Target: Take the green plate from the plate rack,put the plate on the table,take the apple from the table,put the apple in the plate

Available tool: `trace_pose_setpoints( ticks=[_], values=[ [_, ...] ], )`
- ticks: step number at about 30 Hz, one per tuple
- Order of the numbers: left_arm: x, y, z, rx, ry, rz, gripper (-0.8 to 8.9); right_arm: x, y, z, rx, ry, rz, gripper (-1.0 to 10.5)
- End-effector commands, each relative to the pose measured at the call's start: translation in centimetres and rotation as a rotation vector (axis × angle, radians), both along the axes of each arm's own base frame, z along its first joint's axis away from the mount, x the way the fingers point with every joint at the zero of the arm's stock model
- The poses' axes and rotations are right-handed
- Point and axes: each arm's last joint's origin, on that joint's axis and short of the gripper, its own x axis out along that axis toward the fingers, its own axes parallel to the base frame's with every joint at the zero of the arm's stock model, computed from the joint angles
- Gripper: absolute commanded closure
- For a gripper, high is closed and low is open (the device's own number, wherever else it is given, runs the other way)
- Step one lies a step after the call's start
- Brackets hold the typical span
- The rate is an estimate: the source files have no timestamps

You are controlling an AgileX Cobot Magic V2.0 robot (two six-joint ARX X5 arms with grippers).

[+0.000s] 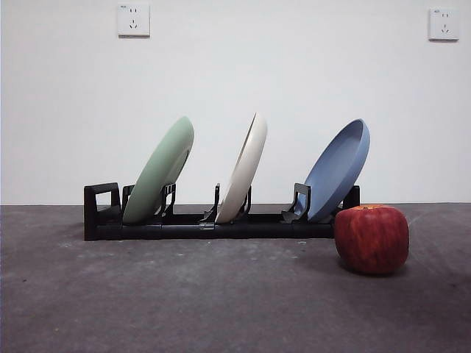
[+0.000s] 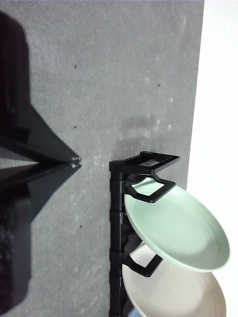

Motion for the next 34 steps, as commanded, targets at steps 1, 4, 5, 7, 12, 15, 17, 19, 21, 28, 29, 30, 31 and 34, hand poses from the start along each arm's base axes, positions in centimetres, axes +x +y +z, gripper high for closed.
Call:
trace_pose_setpoints(
  ticks=[1,4,5,7,12,15,17,19,21,28,29,30,31,34],
  values=[
    [0.1,0.0,0.0,0.007,-0.023,0.005,8.17,0.1,0.0,-0.3,0.064,0.005,-0.006,9.5],
    [0.1,0.0,0.1,-0.013,-0.03,0.008,8.17,0.1,0.0,-0.4,0.14,0.004,-0.019,9.5],
    [0.1,0.0,0.2,-0.024,-0.032,0.009,8.17,0.1,0.0,-0.4,0.172,0.003,-0.026,9.5],
    [0.1,0.0,0.3,-0.055,-0.043,0.014,8.17,0.1,0.0,-0.3,0.228,-0.001,-0.036,9.5],
    [-0.1,0.0,1.7,-0.192,-0.061,0.03,8.18,0.0,0.1,0.9,0.428,-0.051,-0.019,9.5],
    [-0.3,0.0,3.4,-0.199,-0.096,0.017,8.18,-0.4,0.2,3.2,0.476,-0.103,0.01,9.6],
    [-0.5,0.0,5.0,-0.201,-0.123,-0.008,8.18,-0.8,0.2,5.4,0.473,-0.143,0.031,9.6],
    [-0.6,-0.1,6.6,-0.203,-0.145,-0.03,8.18,-1.0,0.3,7.6,0.463,-0.174,0.055,9.6],
    [-0.7,-0.2,8.6,-0.204,-0.162,-0.064,8.18,-1.2,0.4,10.6,0.441,-0.201,0.102,9.6],
    [0.7,-0.6,15.4,-0.206,-0.169,-0.197,8.18,0.4,1.0,20.5,0.392,-0.162,0.317,9.6],
    [1.1,-0.7,16.5,-0.208,-0.167,-0.233,8.18,0.9,1.1,21.8,0.398,-0.134,0.354,9.6],
    [1.5,-0.8,17.6,-0.209,-0.163,-0.276,8.18,1.5,1.2,23.0,0.404,-0.099,0.393,9.6],
    [1.8,-0.9,18.5,-0.21,-0.158,-0.315,8.18,2.0,1.3,24.0,0.411,-0.069,0.426,9.6],
    [3.2,-1.3,21.5,-0.22,-0.11,-0.432,8.18,3.9,1.7,26.5,0.411,0.055,0.539,9.6]
  ],
)
